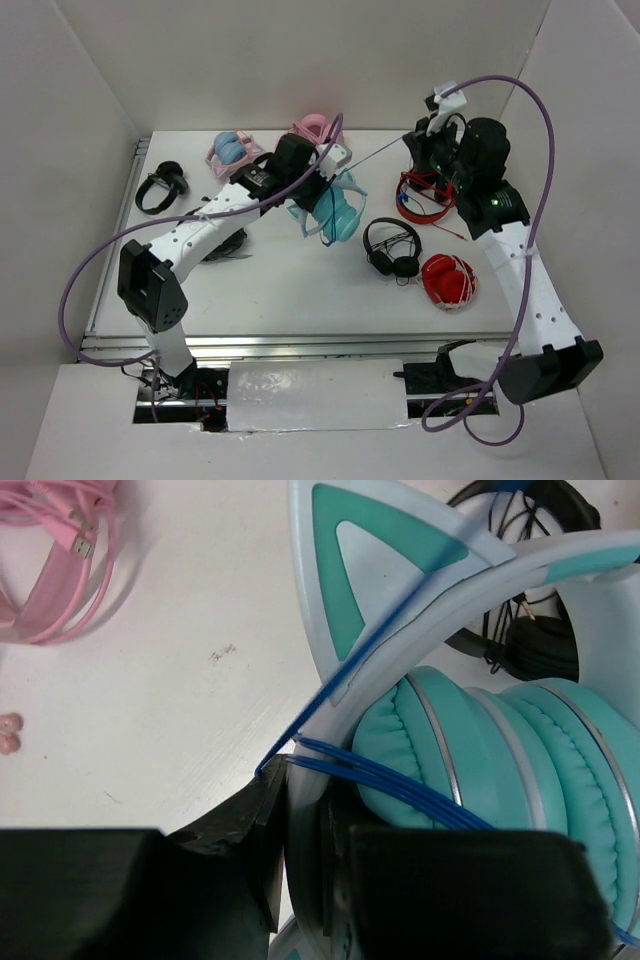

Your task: Wrap the headphones

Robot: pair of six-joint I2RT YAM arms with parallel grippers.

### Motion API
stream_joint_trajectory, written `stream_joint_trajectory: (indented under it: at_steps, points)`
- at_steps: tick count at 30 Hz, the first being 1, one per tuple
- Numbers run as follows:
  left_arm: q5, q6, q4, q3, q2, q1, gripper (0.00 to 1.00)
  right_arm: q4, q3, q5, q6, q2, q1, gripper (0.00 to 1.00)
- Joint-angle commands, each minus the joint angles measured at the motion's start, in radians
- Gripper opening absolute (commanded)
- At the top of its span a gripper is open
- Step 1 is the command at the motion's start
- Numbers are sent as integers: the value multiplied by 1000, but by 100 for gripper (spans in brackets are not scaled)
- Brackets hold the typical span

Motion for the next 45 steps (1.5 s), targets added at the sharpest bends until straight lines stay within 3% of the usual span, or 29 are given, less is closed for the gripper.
stream_joint_trajectory:
  at_steps: [1, 10, 17, 25, 29, 32, 33, 39, 43, 45]
  points:
    - [-50, -110, -13, -31, -35, 45, 0, 111, -36, 92, 18, -100, 27, 0]
    - [-256, -352, -39, 113, 22, 186, 0, 174, -263, 106, 88, -321, 225, 0]
    - [-273, -408, -115, 362, 47, 269, 0, 220, -473, 68, 203, -350, 337, 0]
    - [-187, -389, -119, 406, -64, 286, 0, 313, -501, 172, 274, -125, 402, 0]
    - [-65, -394, -116, 409, -114, 293, 0, 335, -466, 180, 293, -10, 429, 0]
    - [0, -391, -122, 421, -131, 292, 0, 344, -447, 187, 300, 69, 451, 11]
    - [43, -388, -123, 427, -136, 292, 0, 365, -447, 189, 305, 102, 455, 21]
    - [198, -386, -137, 450, -166, 290, 0, 532, -478, 115, 250, 236, 457, 40]
    - [207, -374, -142, 455, -191, 289, 0, 646, -463, 28, 251, 348, 455, 55]
    - [221, -366, -158, 472, -196, 292, 0, 675, -454, 38, 271, 400, 460, 56]
